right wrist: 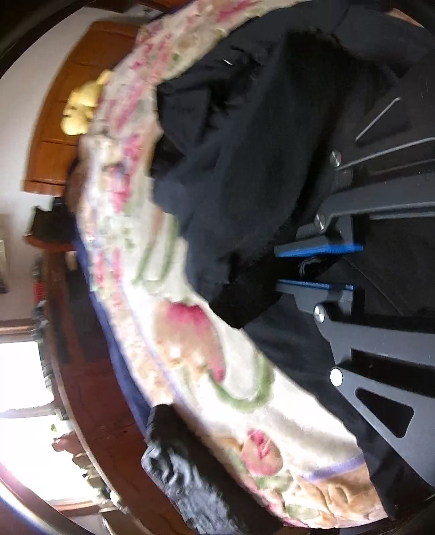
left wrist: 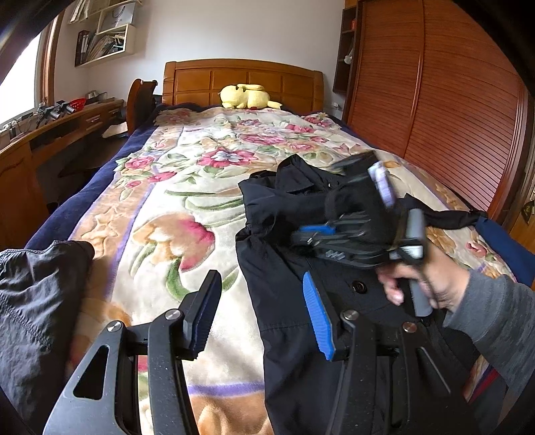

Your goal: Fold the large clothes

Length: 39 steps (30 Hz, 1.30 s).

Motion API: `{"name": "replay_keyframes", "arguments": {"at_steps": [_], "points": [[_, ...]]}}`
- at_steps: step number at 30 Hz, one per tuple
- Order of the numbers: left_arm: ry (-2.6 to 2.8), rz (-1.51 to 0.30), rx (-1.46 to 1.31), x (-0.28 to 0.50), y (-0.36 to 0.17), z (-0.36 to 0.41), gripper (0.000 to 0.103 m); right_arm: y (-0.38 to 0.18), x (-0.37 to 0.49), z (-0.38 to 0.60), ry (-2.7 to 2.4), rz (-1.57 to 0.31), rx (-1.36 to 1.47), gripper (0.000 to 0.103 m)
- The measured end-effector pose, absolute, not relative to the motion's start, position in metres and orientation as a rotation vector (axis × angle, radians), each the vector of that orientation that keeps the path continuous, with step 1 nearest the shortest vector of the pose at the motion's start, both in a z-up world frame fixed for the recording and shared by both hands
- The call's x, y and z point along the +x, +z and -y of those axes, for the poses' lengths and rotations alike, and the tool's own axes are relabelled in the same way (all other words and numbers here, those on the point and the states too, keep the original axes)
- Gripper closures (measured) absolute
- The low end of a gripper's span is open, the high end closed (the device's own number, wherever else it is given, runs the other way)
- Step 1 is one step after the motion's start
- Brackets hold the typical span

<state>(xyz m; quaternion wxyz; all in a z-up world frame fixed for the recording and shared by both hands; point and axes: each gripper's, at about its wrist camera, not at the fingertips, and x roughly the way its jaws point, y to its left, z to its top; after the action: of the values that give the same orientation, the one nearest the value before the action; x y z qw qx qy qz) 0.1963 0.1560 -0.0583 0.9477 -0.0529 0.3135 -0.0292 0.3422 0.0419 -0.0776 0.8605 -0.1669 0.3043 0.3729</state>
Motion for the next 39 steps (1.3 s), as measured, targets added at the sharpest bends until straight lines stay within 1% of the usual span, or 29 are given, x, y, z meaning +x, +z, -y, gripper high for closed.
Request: {"name": "replay_keyframes", "arguments": {"at_steps": [6, 12, 18, 23, 31, 33, 34, 36, 37, 38, 39], "points": [[-0.075, -0.636, -0.097, 0.197, -0.058, -0.152, 0.051, -0.036, 0.307, 0.009, 0.813, -0.517, -0.261, 0.092], [-0.091, -0.632, -0.089, 0.197, -0.058, -0.146, 0.051, -0.017, 0.268, 0.075, 0.814, -0.482, -0.235, 0.092], [-0.109, -0.638, -0.087, 0.2, -0.059, -0.135, 0.05, -0.023, 0.242, 0.125, 0.746, -0.502, -0.229, 0.092], [-0.123, -0.639, -0.085, 0.203, -0.059, -0.124, 0.05, -0.03, 0.221, 0.163, 0.67, -0.523, -0.14, 0.092], [-0.155, -0.647, -0.079, 0.207, -0.062, -0.105, 0.05, -0.047, 0.202, 0.195, 0.482, -0.575, -0.13, 0.091], [-0.162, -0.65, -0.078, 0.207, -0.063, -0.101, 0.05, -0.048, 0.198, 0.202, 0.448, -0.59, -0.116, 0.085], [-0.167, -0.653, -0.078, 0.207, -0.064, -0.097, 0.05, -0.05, 0.197, 0.204, 0.425, -0.599, -0.113, 0.081], [-0.173, -0.658, -0.077, 0.209, -0.065, -0.093, 0.05, -0.046, 0.191, 0.214, 0.384, -0.609, -0.114, 0.076], [-0.177, -0.661, -0.078, 0.21, -0.067, -0.09, 0.05, -0.045, 0.189, 0.213, 0.372, -0.61, -0.115, 0.07], [-0.179, -0.662, -0.08, 0.211, -0.067, -0.088, 0.05, -0.045, 0.188, 0.214, 0.362, -0.607, -0.114, 0.061], [-0.183, -0.665, -0.083, 0.212, -0.068, -0.086, 0.05, -0.044, 0.185, 0.214, 0.351, -0.603, -0.112, 0.057]]}}
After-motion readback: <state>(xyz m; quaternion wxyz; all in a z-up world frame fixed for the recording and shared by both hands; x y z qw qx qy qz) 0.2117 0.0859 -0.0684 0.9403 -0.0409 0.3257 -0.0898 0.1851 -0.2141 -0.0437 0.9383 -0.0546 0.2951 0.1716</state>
